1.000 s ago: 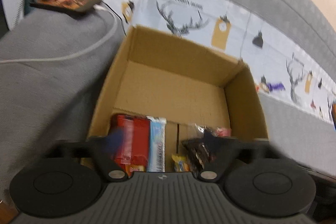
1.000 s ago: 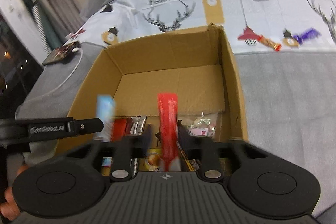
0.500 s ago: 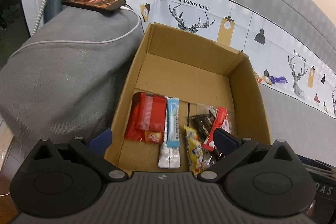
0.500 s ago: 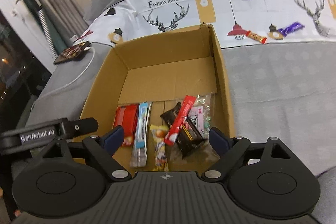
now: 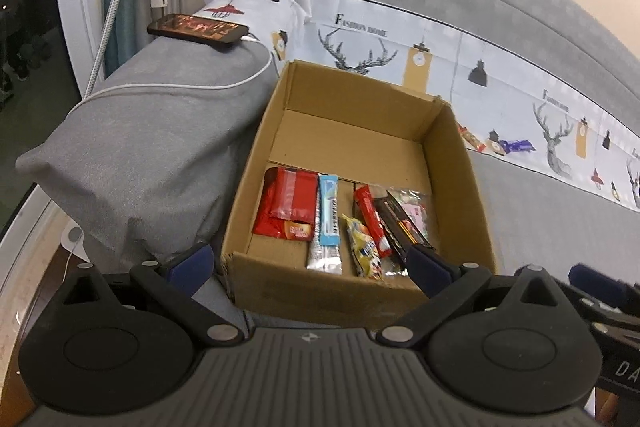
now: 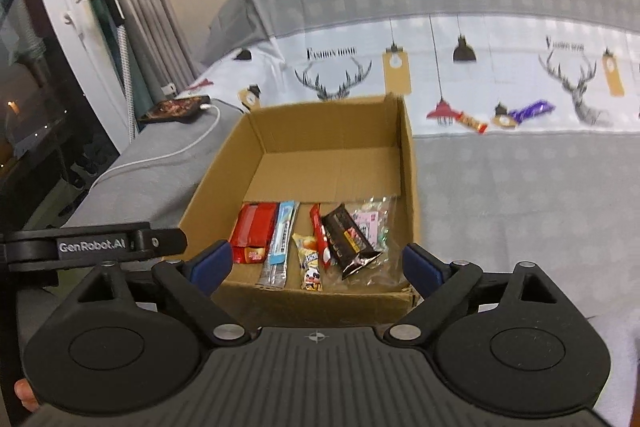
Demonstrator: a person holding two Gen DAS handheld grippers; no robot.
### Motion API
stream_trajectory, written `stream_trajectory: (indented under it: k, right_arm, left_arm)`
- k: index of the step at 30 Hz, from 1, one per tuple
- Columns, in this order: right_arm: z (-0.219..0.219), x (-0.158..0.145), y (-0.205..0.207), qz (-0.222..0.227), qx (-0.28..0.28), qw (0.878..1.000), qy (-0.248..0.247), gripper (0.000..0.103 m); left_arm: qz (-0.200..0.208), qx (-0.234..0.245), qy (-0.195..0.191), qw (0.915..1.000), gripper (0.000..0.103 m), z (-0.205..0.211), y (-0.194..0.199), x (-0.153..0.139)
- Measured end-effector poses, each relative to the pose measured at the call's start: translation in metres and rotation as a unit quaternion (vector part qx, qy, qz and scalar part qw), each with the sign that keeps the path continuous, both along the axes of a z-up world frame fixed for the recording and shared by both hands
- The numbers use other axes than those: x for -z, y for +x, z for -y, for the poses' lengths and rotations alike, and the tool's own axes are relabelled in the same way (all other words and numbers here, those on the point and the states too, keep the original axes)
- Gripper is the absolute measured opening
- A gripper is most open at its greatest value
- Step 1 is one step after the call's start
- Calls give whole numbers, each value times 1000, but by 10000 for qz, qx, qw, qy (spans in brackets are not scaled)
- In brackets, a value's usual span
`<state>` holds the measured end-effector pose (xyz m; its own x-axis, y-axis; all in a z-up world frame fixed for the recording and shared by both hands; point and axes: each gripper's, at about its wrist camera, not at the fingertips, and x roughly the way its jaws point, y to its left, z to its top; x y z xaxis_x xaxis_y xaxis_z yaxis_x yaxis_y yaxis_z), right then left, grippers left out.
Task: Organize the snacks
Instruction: 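Lift both tools up and away from the box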
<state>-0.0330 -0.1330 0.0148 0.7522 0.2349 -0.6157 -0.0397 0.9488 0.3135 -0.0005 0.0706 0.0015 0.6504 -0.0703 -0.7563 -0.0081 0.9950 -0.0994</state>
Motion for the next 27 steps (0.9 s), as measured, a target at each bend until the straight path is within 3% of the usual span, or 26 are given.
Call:
stream_trajectory:
  k: [16,27]
  right_arm:
    - [-7,-20,-55,813,-169,9949,-567,100]
    - [-8,-21,-67,944,-233,9931,-653,103]
  left_arm:
    - [130,147,441,9988,103,16,-43,-11]
    - [158,204,507,9984,103,19,-50,-14]
